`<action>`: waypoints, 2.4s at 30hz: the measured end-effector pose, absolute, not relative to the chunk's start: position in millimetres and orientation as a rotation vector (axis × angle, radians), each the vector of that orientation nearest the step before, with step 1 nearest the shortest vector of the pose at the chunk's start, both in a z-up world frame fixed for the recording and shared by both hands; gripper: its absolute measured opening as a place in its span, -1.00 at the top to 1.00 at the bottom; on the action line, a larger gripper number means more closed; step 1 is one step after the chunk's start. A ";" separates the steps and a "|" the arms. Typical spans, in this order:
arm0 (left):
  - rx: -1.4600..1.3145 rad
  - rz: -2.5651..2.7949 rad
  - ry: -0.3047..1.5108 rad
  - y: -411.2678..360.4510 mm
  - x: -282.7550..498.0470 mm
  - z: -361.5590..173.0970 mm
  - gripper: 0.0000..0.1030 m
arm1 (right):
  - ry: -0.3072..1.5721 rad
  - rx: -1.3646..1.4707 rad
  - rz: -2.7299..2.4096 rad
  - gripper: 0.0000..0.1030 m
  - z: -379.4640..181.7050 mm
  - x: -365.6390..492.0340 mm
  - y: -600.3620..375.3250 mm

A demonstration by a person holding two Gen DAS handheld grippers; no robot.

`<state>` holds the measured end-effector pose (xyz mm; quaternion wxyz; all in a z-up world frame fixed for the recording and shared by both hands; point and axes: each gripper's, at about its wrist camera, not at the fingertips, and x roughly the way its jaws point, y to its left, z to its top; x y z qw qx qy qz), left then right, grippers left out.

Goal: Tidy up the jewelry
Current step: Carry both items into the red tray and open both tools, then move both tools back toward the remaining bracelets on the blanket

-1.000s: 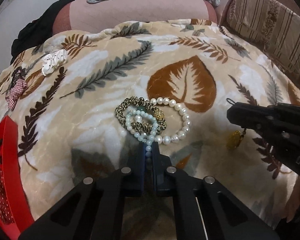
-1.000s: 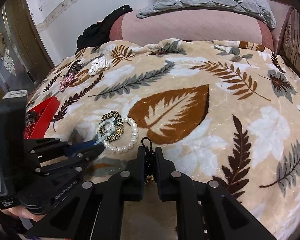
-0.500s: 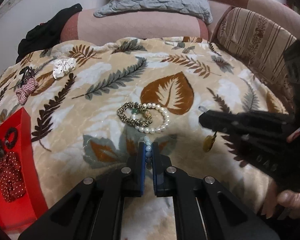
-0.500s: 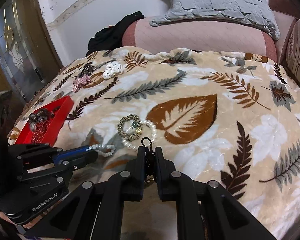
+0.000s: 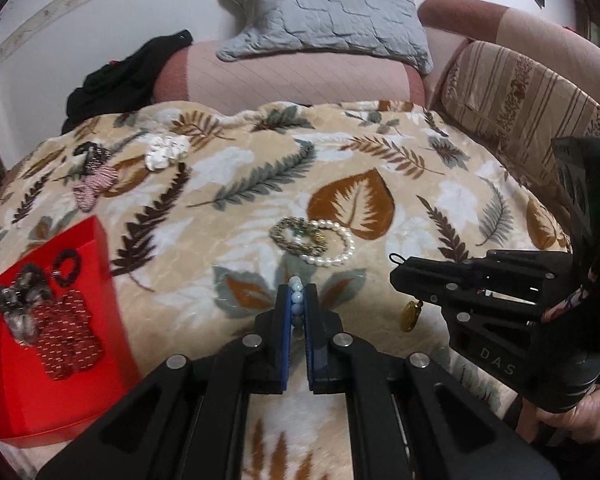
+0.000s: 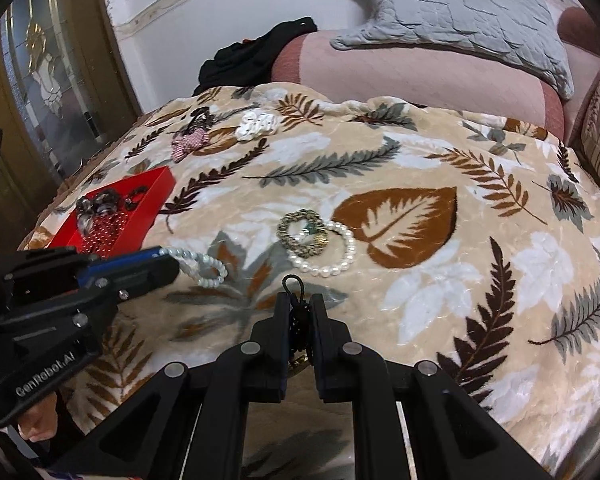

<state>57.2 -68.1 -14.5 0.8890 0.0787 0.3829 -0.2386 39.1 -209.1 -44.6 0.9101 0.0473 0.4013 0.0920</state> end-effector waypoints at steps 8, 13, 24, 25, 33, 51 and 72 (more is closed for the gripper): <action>0.130 -0.411 0.756 -27.7 56.7 0.7 0.89 | 0.821 0.076 0.248 0.79 -27.8 40.5 -180.4; 0.103 -0.357 0.742 0.6 58.7 6.0 0.89 | 0.829 0.060 0.304 0.79 -18.5 47.9 -155.2; 0.008 -0.230 0.712 71.1 71.3 10.7 0.89 | 0.835 0.001 0.417 0.79 -2.2 65.2 -87.3; 0.000 -0.219 0.710 76.0 72.8 10.5 0.89 | 0.837 -0.004 0.424 0.79 -1.7 66.9 -81.9; -0.057 -0.103 0.728 126.5 86.6 -9.4 0.89 | 0.865 -0.058 0.491 0.79 -7.6 85.0 -26.4; -0.156 0.076 0.851 201.0 107.3 -55.7 0.89 | 0.978 -0.154 0.566 0.78 -59.9 122.2 54.1; -0.149 0.094 0.775 188.7 102.8 -44.6 0.60 | 0.896 -0.006 0.555 -0.19 -15.3 130.7 8.3</action>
